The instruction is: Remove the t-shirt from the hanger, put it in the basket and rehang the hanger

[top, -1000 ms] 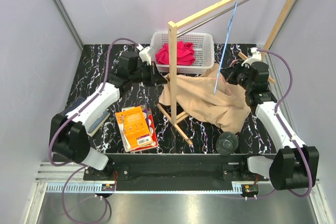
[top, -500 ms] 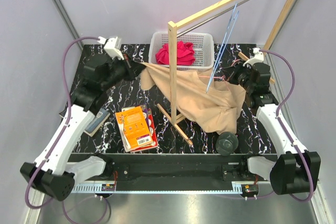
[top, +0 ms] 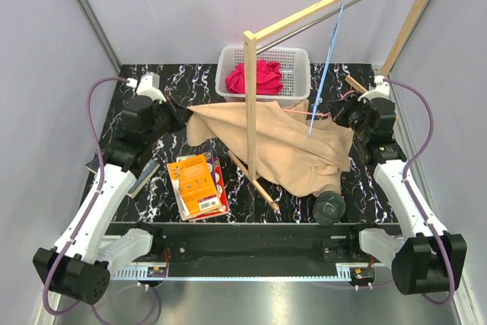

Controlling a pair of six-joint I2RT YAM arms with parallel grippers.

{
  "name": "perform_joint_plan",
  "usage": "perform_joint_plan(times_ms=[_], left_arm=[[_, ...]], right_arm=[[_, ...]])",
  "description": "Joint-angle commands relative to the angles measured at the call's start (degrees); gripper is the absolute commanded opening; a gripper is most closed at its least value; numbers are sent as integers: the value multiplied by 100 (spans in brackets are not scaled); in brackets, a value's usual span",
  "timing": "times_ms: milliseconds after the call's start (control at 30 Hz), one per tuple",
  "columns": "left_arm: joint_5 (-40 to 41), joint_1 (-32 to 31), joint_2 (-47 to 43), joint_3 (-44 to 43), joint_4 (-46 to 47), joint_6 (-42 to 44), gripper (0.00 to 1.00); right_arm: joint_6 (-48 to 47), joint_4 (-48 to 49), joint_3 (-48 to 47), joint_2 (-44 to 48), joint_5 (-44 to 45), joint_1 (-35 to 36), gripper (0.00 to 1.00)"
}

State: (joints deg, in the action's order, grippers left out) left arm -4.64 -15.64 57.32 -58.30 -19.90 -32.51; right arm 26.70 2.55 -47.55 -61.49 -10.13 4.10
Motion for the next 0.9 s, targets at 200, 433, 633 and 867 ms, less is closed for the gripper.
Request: perform_joint_plan(times_ms=[200,433,633,867], left_arm=[[1044,272,-713,451,461,-220,0],[738,281,-652,566,662,-238,0],[-1097,281,49,453,1374,-264,0],[-3102,272,1097,-75,1594,-256,20]], right_arm=[[-7,-96,246,436,828,-778,0],[-16,-9,273,437,654,-858,0],[2,351,194,147,-295,-858,0],[90,431,-44,-275,-1139,-858,0]])
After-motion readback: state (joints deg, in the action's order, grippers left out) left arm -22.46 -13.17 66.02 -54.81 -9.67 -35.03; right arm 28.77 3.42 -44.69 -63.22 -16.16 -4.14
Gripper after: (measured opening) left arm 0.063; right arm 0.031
